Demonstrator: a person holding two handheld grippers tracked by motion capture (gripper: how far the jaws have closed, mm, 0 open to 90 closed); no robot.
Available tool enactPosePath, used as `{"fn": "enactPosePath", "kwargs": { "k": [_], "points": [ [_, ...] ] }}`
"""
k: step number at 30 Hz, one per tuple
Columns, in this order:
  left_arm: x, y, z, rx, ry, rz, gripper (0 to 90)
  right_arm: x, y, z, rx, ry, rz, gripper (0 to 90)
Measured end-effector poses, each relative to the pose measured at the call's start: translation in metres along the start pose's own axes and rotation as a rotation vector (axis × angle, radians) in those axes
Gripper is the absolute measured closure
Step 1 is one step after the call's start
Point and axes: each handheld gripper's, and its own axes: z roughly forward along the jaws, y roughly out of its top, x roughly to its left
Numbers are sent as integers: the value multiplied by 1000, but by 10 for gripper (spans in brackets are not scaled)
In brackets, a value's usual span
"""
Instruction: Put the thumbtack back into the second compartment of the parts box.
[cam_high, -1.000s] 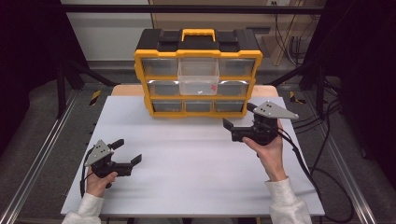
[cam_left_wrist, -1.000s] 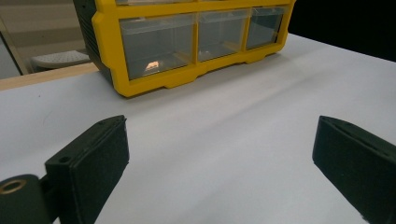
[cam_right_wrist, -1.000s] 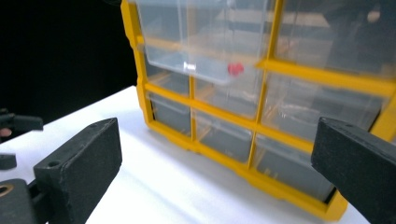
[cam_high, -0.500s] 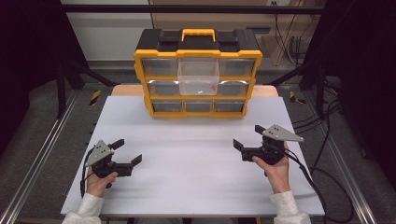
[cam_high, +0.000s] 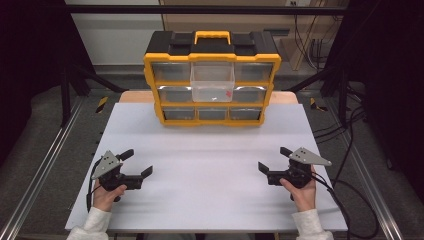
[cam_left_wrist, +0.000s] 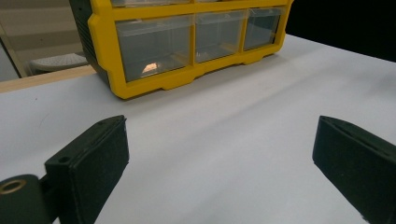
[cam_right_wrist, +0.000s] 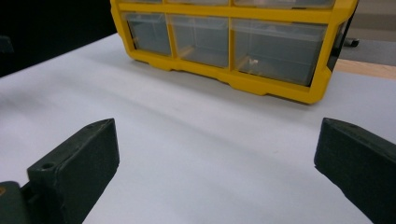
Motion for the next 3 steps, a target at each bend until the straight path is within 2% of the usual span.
{"fn": "enactPosePath", "kwargs": {
  "k": [3],
  "points": [
    [-1, 0, 0, -2, -2, 2, 34, -2, -4, -1, 1, 5, 6, 5]
  ]
}}
